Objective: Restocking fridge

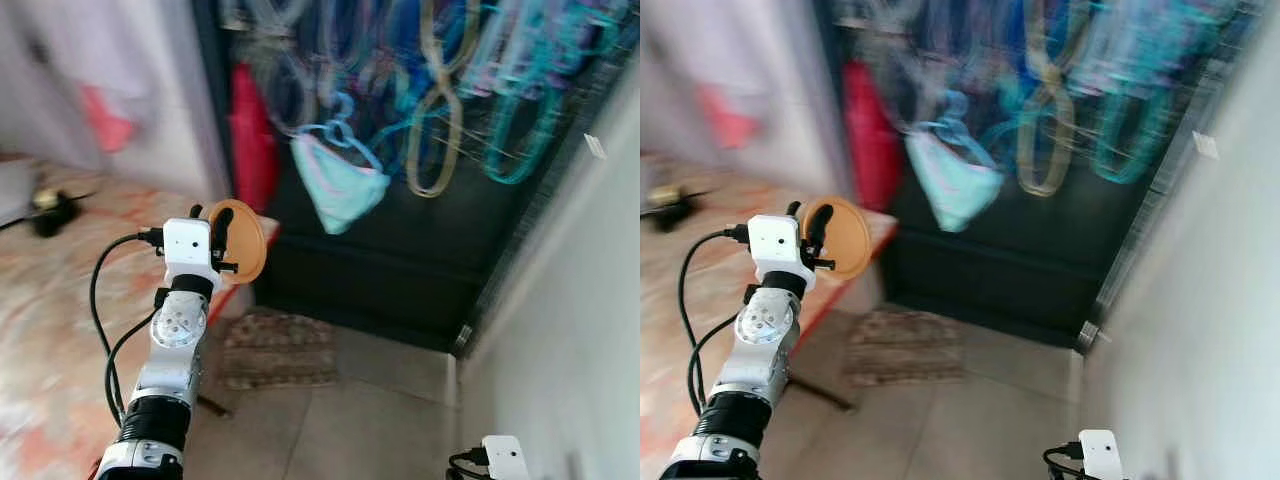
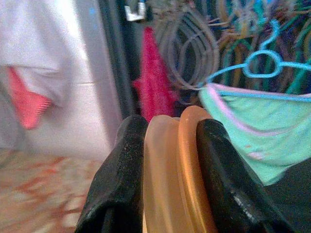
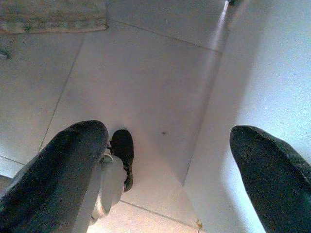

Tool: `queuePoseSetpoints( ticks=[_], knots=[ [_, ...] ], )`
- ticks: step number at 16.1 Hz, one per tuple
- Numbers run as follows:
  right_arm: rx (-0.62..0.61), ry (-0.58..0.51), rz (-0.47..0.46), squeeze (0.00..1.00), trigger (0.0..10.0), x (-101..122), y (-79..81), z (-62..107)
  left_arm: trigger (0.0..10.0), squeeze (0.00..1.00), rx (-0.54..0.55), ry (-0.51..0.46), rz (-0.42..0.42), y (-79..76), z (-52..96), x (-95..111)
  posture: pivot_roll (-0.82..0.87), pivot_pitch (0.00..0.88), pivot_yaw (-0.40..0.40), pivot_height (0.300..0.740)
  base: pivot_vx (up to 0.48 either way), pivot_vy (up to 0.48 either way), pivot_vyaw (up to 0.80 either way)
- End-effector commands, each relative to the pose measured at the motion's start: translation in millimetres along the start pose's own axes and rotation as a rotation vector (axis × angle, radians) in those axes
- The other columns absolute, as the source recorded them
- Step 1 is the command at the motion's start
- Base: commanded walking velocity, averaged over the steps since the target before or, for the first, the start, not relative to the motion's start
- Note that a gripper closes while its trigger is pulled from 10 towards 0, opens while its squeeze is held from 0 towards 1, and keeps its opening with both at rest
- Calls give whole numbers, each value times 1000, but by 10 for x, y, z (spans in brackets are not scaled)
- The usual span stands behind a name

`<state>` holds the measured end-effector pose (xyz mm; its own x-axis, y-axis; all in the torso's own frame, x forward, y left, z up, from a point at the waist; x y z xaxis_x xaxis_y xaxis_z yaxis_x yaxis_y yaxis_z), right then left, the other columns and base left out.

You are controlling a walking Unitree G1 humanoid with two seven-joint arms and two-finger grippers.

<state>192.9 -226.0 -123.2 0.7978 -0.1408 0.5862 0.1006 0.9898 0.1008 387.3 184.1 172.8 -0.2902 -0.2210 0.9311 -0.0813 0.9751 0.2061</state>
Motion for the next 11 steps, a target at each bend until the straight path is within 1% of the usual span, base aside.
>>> queuePoseSetpoints(
  ticks=[1,4,5,6,8,9,10,11],
  knots=[
    [9,1,2,0,10000,13,26,-9,10000,0,7,-22,9,29,-24,63,9,0,34,740,0,0,-800],
    [10,1,2,0,10000,12,28,-9,10000,0,4,-24,11,25,-27,66,7,0,34,740,0,0,-800],
    [12,2,3,0,10000,11,30,-9,10000,0,-9,-16,25,1,-31,54,7,0,36,740,0,480,-800],
    [14,3,4,0,10000,10,34,-10,10000,0,-30,-15,18,-35,-30,52,9,0,36,740,0,0,-800],
    [14,4,1,0,10000,9,35,-10,10000,0,-39,-7,32,-58,-24,39,10,0,36,740,0,0,-800],
    [14,4,1,0,10000,10,34,-10,10000,0,-45,-10,40,-65,-23,46,12,0,35,740,0,480,-800],
    [14,4,1,0,10000,12,32,-10,10000,0,-57,-20,29,-83,-21,64,12,0,35,740,0,0,-800],
    [14,4,1,0,10000,13,31,-10,10000,0,-73,-21,39,-116,-12,64,12,0,35,740,0,0,-800]
  ],
)
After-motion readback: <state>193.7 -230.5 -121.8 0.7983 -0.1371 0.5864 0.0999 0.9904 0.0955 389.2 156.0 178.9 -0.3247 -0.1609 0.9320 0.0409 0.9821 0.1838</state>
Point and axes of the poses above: a point about 5 cm out from each wrist's last joint towards the gripper, its own z axis pointing back from the gripper into the wrist, its own x axis along the axis of the wrist's last joint, y = z × x, the point moved 5 cm from there along -z, pointing out of the wrist towards the gripper, and after that the axes turned 5 degrees about -z, right-handed, at the moved point
